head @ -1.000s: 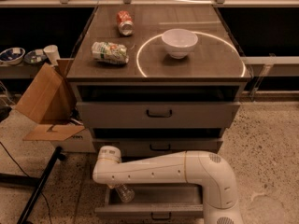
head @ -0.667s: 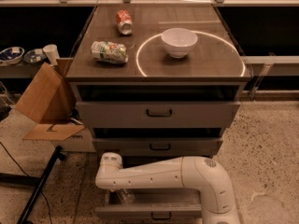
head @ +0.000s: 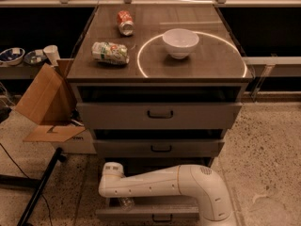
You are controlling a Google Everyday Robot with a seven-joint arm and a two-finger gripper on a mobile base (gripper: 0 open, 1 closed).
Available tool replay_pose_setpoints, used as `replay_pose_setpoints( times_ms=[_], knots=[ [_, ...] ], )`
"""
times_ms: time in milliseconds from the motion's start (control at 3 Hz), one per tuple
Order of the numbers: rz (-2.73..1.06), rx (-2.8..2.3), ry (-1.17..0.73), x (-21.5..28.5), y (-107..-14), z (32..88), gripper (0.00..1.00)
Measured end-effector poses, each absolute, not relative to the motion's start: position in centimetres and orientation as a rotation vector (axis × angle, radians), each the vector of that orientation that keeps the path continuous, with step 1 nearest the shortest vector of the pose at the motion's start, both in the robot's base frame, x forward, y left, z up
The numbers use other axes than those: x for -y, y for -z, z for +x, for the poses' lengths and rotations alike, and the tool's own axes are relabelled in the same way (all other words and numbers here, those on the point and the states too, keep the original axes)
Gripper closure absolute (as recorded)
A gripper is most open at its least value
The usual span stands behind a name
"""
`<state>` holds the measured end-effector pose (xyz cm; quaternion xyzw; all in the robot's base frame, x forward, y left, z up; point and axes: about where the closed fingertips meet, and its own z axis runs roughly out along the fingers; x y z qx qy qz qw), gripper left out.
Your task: Place water bottle into bottom drawer
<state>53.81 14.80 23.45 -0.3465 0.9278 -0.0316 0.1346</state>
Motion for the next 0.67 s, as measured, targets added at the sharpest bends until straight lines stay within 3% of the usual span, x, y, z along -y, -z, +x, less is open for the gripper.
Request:
replay_pose_setpoints(
  times_ms=[333, 667],
  knots=[
    [-1.004, -2.689, 0.091, -14.80, -23.45, 53.81, 1.00],
    [-1.004, -2.689, 0.091, -14.80, -23.45, 53.81, 0.82]
  ],
)
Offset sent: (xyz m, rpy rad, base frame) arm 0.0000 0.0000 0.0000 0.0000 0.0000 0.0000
